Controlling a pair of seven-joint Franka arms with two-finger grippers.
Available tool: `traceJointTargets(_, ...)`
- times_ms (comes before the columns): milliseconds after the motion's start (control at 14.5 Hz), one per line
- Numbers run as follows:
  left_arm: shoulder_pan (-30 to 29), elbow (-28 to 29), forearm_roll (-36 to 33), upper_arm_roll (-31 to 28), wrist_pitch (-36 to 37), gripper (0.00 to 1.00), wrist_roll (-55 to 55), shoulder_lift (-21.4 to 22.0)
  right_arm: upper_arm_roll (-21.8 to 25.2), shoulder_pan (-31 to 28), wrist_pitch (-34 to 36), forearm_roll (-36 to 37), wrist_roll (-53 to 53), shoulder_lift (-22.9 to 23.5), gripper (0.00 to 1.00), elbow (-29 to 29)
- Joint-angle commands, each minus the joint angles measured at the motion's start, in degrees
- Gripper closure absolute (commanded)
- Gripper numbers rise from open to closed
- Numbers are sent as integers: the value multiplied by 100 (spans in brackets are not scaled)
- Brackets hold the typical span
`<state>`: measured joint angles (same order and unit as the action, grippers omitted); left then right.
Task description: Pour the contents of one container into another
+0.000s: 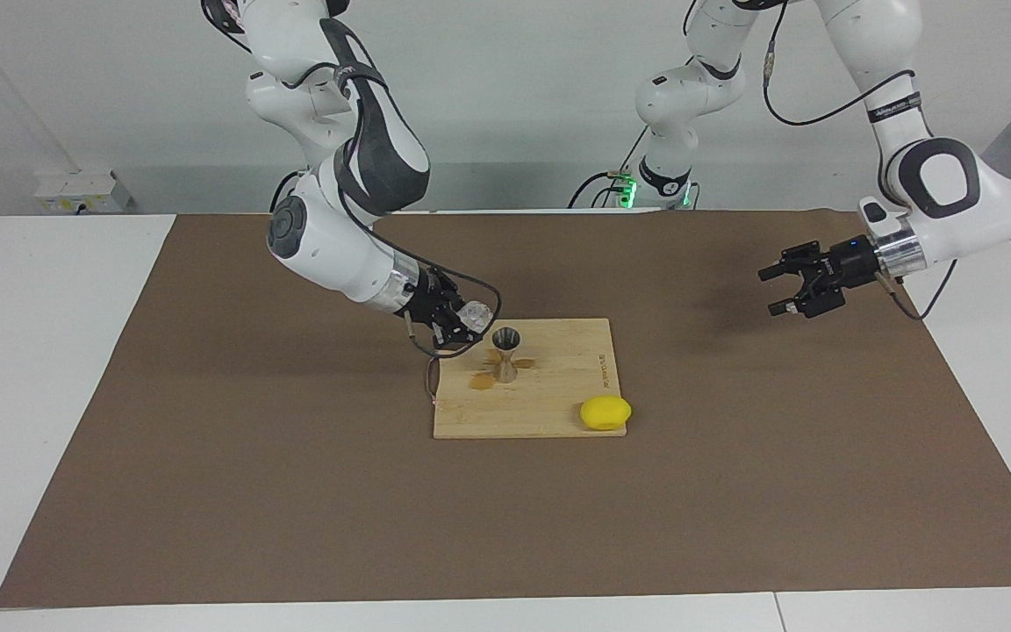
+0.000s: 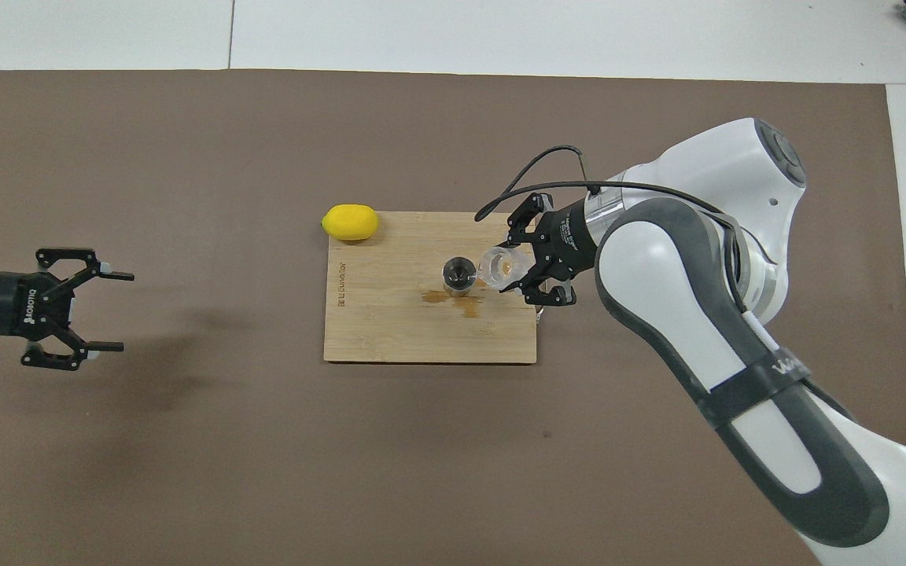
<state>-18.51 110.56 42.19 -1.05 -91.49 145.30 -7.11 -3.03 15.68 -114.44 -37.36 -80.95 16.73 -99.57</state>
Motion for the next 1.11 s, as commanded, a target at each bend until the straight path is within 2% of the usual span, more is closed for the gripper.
traceJointTargets(0, -56, -438, -623, 43, 141, 0, -125, 42, -22, 49, -26, 448, -307, 102, 100, 174)
traceJointTargets(346, 75, -659, -1494, 113, 9, 0, -985, 578, -22, 102, -17, 528, -729, 243, 100, 508)
traceJointTargets(484, 434, -728, -1948, 114, -52, 0, -1379, 885, -13, 172, -26, 580, -939, 269, 100, 544)
traceJointTargets(692, 830, -791, -2416, 122, -176, 0, -2618, 1299, -22, 234, -26, 817, -1309, 304, 100, 675)
traceJointTargets(1038, 1568, -843, -3049, 166, -281, 0, -5226, 1388, -13, 374, 27, 1221, -1599, 339, 100, 746)
